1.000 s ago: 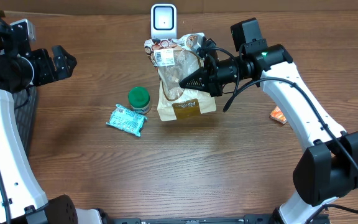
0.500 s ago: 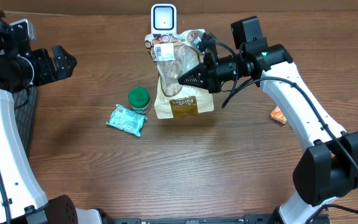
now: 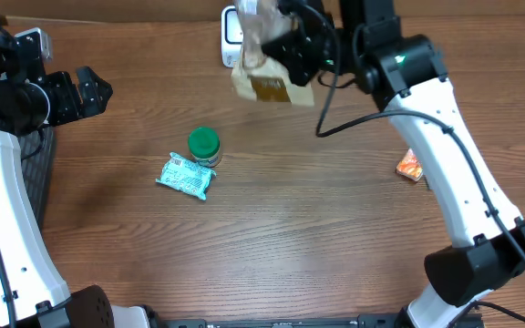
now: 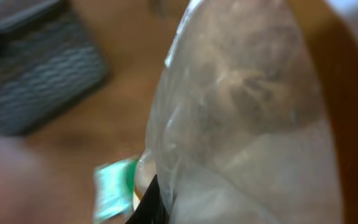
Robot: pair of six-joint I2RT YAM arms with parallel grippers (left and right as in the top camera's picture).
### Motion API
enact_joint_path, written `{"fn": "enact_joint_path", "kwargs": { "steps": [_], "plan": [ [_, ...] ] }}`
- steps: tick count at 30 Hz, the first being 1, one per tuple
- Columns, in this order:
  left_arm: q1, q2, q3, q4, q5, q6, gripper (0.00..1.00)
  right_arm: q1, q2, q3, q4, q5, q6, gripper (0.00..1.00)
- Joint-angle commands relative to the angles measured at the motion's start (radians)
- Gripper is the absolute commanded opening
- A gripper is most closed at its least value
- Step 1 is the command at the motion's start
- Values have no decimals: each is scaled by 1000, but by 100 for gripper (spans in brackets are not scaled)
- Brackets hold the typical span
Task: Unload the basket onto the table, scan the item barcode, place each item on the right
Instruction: 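Hold the mushroom bag up in front of the scanner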
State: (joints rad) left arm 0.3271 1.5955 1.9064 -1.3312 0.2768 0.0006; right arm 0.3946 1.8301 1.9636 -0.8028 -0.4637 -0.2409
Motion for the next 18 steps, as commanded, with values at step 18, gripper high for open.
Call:
{"fn": "enact_joint_path", "kwargs": {
  "steps": [18],
  "plan": [
    [0, 1, 5, 3, 2, 15, 100, 167, 436, 6, 747, 1170, -696, 4]
  ]
}}
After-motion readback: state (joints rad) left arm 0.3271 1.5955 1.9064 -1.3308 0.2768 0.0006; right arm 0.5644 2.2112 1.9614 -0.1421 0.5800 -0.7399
